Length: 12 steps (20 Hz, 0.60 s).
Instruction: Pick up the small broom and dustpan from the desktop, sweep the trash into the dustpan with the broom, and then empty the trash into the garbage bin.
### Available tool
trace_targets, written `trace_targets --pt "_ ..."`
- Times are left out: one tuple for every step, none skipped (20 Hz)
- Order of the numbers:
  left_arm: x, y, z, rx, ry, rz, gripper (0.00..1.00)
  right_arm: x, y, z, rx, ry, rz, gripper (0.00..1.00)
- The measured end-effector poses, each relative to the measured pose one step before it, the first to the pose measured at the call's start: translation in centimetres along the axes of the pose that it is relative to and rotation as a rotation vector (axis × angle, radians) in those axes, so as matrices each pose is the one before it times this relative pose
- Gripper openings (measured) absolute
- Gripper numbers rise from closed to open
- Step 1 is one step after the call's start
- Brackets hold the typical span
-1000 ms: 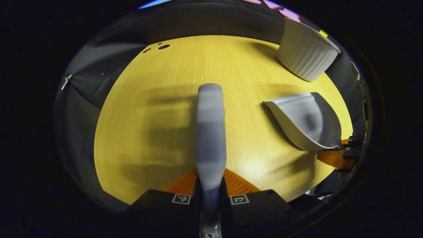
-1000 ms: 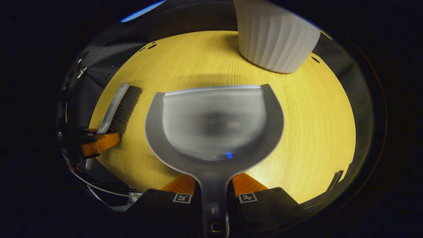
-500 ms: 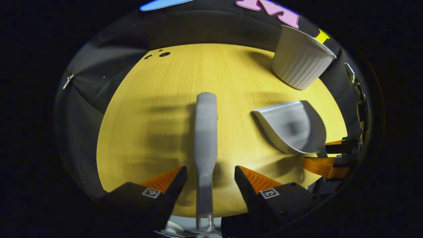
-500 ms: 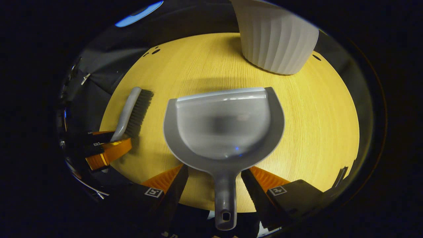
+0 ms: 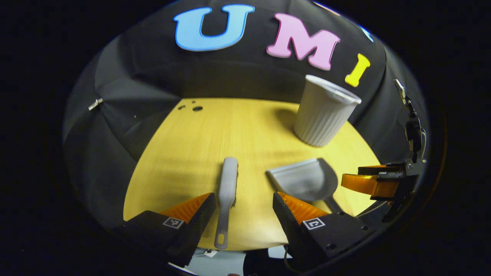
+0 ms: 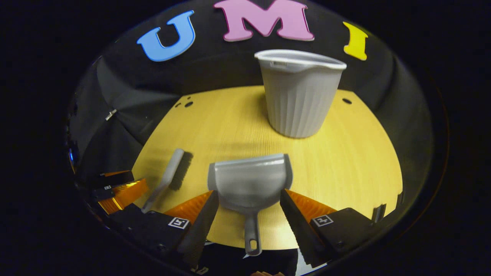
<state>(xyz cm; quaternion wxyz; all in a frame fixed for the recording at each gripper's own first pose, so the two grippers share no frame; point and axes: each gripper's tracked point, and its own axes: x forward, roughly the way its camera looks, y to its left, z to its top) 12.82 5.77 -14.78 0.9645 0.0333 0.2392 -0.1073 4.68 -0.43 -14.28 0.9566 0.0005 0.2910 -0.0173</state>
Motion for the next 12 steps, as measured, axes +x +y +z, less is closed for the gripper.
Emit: trace_targets --pt "-0.915 -0.435 1.755 -0.00668 -0.06794 -0.0036 0.96 -0.744 -0.261 1.785 -0.01434 -0.07005 -0.01769 0.99" --pt "-0.802 -0.465 1.678 -0.00449 -0.06752 -0.00392 0.96 -0.743 -0.056 1.588 -0.0024 -0.06821 -0.00969 0.99" --pt "-0.644 -0.178 1.734 -0.0029 -0.06382 0.00437 0.96 -0.673 0.145 1.462 0.00405 -0.05798 -0.00205 0.99" --pt "-0.496 -0.03 1.334 -0.00215 -0.06293 0.00182 0.96 -0.784 0.171 1.347 0.00468 -0.05872 -0.00217 0.99" --pt "-0.548 -0.215 1.718 -0.00188 -0.05819 -0.00105 0.96 -0.622 0.109 1.27 -0.00327 -0.05258 -0.00375 0.99" --pt "-0.776 -0.244 1.408 -0.00064 -0.0493 -0.00057 0.96 -0.311 0.127 0.949 -0.01343 -0.04913 -0.00436 0.99" --pt "-0.616 0.043 1.26 0.00193 -0.03838 0.00523 0.96 -0.398 0.222 0.96 -0.01626 -0.03728 -0.00412 0.99" --pt "-0.485 0.055 0.964 0.00484 -0.03467 0.00075 0.96 -0.525 -0.079 0.566 -0.01907 -0.03094 -0.00858 0.99" --pt "-0.444 -0.037 0.887 0.00969 -0.03198 -0.00266 0.96 -0.602 -0.131 0.791 -0.01191 -0.03502 -0.01867 0.99" --pt "-0.258 0.078 0.806 0.01301 -0.03043 -0.00227 0.96 -0.292 0.233 1.035 -0.0062 -0.02732 -0.00539 0.99" --pt "-0.245 0.038 0.794 0.01368 -0.03234 -0.00759 0.96 -0.294 0.275 0.636 -0.00378 -0.02261 -0.0014 0.99" --pt "-0.187 -0.411 0.764 0.00896 -0.03672 -0.01513 0.96 -0.147 -0.001 0.322 -0.0031 -0.02117 0.00147 0.99"
